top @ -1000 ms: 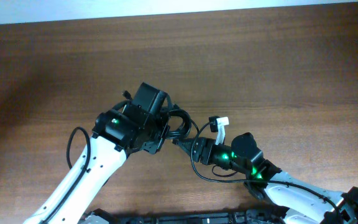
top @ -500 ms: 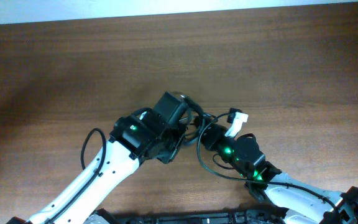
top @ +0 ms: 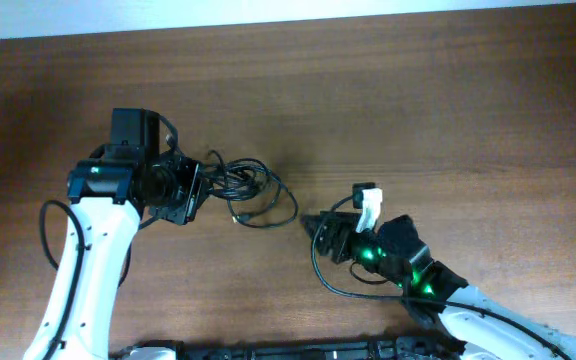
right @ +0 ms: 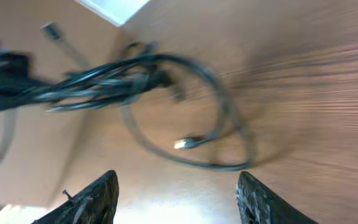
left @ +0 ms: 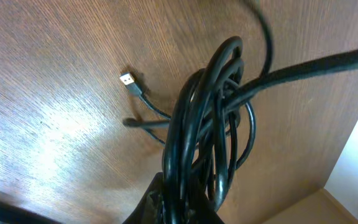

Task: Untangle cables
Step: 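Grasp a cable strand with the right gripper and pull apart from left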

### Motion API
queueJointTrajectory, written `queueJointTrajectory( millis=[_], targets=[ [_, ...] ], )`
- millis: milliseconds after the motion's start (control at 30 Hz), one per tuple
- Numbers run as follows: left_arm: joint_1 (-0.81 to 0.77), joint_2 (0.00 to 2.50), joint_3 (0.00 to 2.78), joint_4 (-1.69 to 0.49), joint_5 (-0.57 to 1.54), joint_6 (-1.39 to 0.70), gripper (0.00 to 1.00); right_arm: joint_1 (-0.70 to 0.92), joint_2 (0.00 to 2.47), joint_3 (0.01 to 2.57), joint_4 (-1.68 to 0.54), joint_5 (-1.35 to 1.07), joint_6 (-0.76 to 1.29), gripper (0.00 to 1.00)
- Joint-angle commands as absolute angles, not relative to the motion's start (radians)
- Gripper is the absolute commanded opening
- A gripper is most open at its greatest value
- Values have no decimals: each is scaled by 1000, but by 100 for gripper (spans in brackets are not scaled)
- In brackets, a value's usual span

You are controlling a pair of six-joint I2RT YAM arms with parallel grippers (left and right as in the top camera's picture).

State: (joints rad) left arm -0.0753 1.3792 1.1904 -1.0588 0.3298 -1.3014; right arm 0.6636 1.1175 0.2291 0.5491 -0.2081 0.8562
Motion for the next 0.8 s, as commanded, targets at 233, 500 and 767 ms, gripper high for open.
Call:
queueJointTrajectory(
  millis=[233,500,767],
  targets=[
    [-282,1375,1192,-1057,422,-1447,0,663,1255,231,750,-324,1030,47],
    [-386,1374,1192,-1057,526,-1446,0,661,1257,231,678,-14,1030,35],
    [-392,1375,1192,-1086,535,-1443,0,661,1257,231,891,45,1030,50]
  ],
)
